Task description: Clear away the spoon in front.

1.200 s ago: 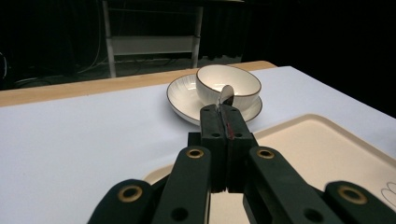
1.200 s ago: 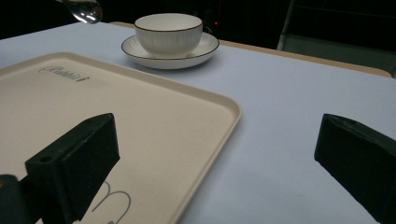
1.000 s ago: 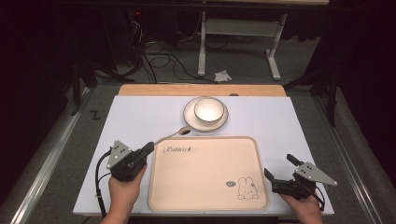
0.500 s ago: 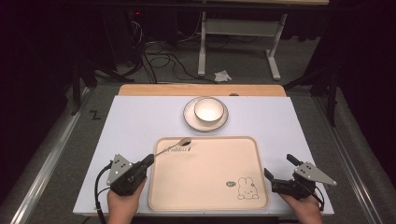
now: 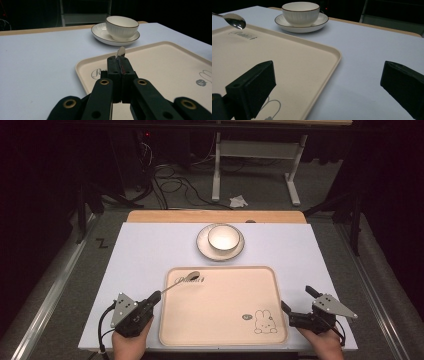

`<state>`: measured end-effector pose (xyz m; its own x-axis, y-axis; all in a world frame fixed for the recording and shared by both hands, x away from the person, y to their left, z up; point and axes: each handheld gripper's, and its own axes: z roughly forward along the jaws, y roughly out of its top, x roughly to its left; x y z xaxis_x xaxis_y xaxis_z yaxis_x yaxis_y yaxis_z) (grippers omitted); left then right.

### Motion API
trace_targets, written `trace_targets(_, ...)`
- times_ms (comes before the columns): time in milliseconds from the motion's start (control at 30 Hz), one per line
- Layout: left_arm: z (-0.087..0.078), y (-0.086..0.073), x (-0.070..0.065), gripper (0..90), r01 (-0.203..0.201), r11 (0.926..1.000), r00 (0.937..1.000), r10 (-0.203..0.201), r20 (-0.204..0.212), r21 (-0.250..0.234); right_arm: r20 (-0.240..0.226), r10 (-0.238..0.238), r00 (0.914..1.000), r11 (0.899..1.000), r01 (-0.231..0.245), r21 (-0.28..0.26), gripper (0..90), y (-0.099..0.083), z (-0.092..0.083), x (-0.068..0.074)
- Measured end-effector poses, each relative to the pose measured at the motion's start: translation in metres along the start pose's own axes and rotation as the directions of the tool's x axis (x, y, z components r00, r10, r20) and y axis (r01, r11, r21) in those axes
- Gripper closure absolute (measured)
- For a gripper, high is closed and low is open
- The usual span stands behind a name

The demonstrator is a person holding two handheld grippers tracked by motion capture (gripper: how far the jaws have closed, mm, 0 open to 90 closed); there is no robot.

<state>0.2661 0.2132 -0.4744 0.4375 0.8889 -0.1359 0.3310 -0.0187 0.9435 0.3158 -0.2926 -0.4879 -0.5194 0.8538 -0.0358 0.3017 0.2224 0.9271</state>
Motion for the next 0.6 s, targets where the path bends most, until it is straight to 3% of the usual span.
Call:
trace_targets(300,0.0019,-0.0051,0.0012,89.7,-0.019,0.9997,0.9995,0.019,-0.026,0.017,-0.001,-0.011,0.9999,1.0,0.011,0.001,0.5,0.0005,0.0016,0.0007)
trace_targets(600,0.0034,-0.0085,0.0047,89.7,-0.004,0.9996,0.9987,0.006,-0.05,0.028,-0.004,-0.018,0.9998,1.0,0.018,-0.001,0.5,0.0012,0.0022,0.0021)
